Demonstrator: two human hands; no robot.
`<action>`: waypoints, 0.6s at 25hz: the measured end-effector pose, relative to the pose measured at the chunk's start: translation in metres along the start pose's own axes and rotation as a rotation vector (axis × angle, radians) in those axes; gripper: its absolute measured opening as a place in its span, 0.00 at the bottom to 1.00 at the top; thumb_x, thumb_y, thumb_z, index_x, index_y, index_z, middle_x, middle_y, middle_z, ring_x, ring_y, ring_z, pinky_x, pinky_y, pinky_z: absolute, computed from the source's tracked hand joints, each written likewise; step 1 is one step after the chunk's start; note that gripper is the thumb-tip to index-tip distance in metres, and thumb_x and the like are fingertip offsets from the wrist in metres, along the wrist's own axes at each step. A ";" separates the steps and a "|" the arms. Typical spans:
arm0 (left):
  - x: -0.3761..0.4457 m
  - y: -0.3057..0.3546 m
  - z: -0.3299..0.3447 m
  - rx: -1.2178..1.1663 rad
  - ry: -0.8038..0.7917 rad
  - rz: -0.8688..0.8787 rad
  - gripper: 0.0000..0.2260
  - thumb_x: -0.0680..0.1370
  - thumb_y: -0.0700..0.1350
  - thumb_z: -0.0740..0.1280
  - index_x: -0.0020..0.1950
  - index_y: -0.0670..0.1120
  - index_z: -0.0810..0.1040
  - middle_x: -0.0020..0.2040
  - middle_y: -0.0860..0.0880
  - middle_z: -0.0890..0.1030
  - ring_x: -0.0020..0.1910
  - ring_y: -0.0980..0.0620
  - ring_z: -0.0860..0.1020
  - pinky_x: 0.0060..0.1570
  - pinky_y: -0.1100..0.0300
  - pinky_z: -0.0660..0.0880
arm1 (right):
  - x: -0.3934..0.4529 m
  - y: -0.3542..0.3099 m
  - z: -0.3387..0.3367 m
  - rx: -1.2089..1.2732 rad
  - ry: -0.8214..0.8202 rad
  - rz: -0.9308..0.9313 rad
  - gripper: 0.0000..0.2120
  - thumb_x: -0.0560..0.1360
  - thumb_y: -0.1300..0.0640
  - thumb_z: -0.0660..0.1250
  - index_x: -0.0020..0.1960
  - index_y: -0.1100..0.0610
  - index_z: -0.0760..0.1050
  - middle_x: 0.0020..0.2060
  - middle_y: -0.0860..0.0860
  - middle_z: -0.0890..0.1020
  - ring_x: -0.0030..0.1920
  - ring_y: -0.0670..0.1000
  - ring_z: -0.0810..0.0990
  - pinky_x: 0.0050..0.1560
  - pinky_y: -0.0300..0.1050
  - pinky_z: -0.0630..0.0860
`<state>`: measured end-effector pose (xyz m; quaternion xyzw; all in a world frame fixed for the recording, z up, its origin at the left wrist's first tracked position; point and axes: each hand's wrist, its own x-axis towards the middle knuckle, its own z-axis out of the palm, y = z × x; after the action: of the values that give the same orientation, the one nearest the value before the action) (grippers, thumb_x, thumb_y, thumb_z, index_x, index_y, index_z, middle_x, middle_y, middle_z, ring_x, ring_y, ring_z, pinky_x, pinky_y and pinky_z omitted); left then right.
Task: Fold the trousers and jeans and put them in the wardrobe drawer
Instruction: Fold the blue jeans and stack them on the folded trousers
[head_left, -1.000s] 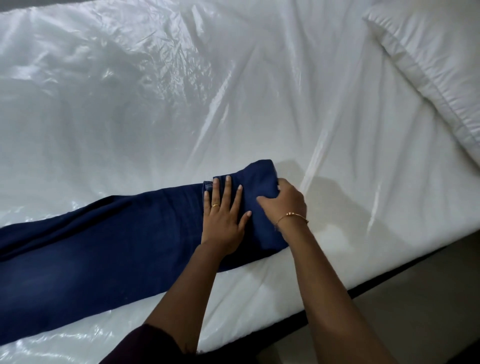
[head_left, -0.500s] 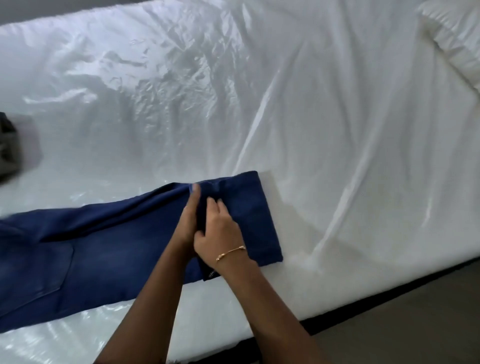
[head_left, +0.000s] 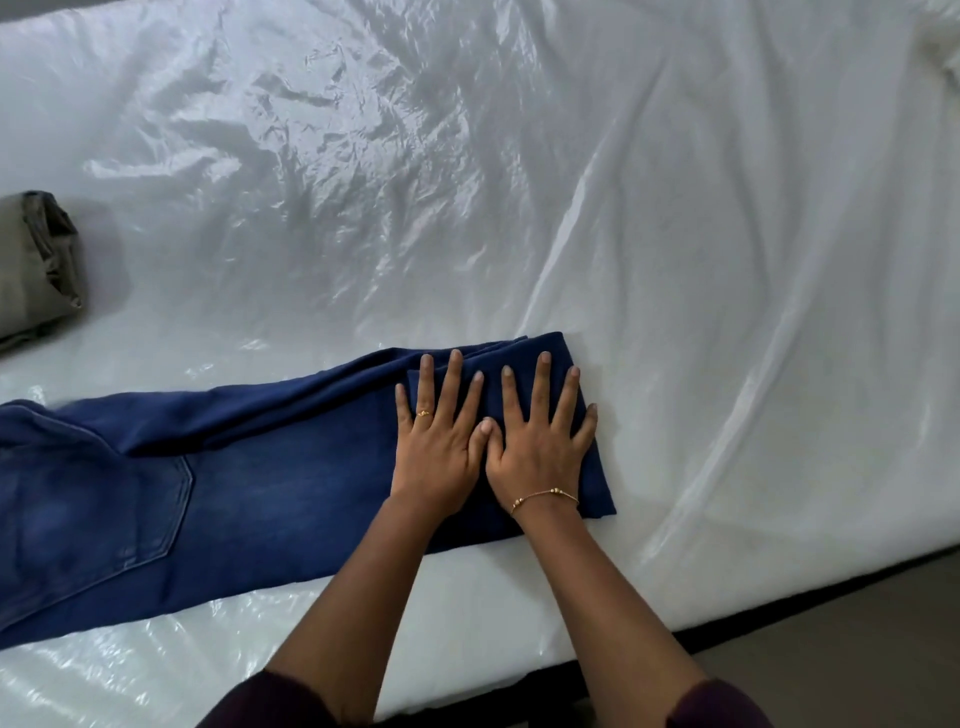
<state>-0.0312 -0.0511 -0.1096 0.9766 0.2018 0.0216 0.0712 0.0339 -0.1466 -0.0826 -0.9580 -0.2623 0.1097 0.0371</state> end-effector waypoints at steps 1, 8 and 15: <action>0.002 -0.001 0.001 0.041 -0.022 0.002 0.26 0.81 0.56 0.40 0.75 0.46 0.54 0.77 0.45 0.50 0.75 0.47 0.35 0.70 0.41 0.41 | 0.003 -0.001 0.000 -0.004 -0.013 0.014 0.29 0.73 0.45 0.49 0.73 0.50 0.60 0.73 0.58 0.63 0.71 0.65 0.62 0.62 0.70 0.64; 0.009 -0.048 -0.038 0.010 0.189 -0.243 0.30 0.77 0.57 0.56 0.74 0.42 0.59 0.76 0.40 0.57 0.74 0.37 0.47 0.70 0.46 0.33 | 0.003 0.004 -0.002 0.079 0.083 0.048 0.25 0.73 0.47 0.64 0.70 0.45 0.67 0.73 0.56 0.64 0.65 0.69 0.68 0.55 0.64 0.71; -0.025 -0.061 -0.049 -0.206 -0.270 -0.653 0.38 0.73 0.69 0.52 0.77 0.54 0.45 0.77 0.44 0.40 0.74 0.35 0.37 0.69 0.34 0.41 | 0.016 0.006 -0.035 0.295 -0.167 0.538 0.44 0.66 0.41 0.73 0.73 0.56 0.55 0.64 0.61 0.69 0.61 0.61 0.70 0.56 0.55 0.71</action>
<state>-0.0811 0.0011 -0.0705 0.8425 0.4884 -0.1110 0.1981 0.0579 -0.1441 -0.0523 -0.9650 0.0173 0.2306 0.1238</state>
